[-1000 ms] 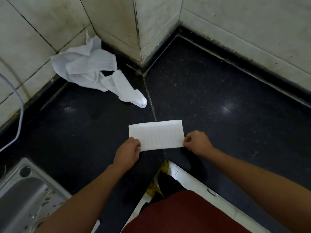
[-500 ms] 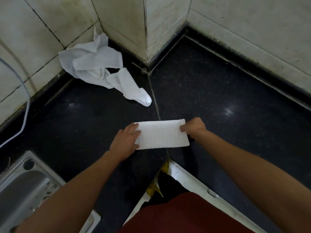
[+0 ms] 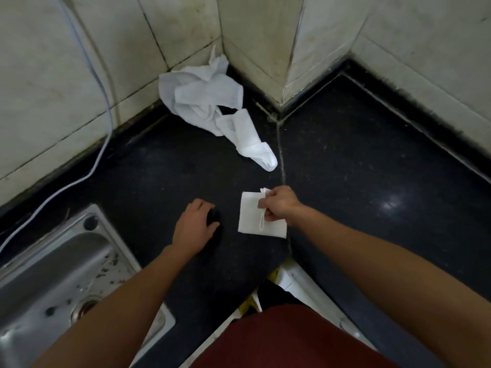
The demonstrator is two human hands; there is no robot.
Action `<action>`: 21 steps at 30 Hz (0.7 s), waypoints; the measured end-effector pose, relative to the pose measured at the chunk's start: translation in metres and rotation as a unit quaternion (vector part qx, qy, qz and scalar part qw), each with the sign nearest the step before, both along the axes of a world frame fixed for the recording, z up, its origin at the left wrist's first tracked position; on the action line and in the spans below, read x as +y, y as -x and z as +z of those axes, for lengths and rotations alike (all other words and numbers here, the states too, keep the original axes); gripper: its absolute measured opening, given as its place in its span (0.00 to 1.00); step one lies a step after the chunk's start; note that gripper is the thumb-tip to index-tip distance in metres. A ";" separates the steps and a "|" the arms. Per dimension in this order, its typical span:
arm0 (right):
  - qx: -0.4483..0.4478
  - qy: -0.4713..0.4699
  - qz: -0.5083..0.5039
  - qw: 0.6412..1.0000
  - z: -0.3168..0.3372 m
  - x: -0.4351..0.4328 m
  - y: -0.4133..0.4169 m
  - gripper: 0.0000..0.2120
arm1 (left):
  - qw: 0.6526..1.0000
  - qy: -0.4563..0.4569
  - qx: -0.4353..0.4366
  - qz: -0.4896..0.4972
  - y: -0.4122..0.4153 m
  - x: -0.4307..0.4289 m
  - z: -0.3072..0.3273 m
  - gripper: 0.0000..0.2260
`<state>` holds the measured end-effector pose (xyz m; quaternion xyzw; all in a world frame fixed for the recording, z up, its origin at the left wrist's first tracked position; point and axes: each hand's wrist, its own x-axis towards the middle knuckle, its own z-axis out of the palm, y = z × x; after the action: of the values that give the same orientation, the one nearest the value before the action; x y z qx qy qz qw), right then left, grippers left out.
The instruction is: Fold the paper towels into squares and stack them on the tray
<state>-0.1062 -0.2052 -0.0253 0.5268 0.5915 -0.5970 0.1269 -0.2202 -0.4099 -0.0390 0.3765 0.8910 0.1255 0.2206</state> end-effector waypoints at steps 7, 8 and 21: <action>-0.036 -0.029 0.040 0.998 -0.035 -0.026 0.032 0.21 | 0.999 0.018 -0.011 0.039 -0.004 -0.030 0.004 0.21; -0.036 -0.034 0.044 0.998 -0.036 -0.028 0.034 0.21 | 0.999 0.019 -0.009 0.041 -0.005 -0.032 0.004 0.21; 0.062 -0.116 0.019 0.991 -0.025 -0.005 0.003 0.05 | 0.994 -0.005 0.035 -0.104 -0.022 0.028 0.007 0.17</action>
<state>-0.1094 -0.2105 -0.0499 0.4883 0.6739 -0.5531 0.0393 -0.1979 -0.3824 -0.0318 0.4724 0.8536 0.0925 0.1991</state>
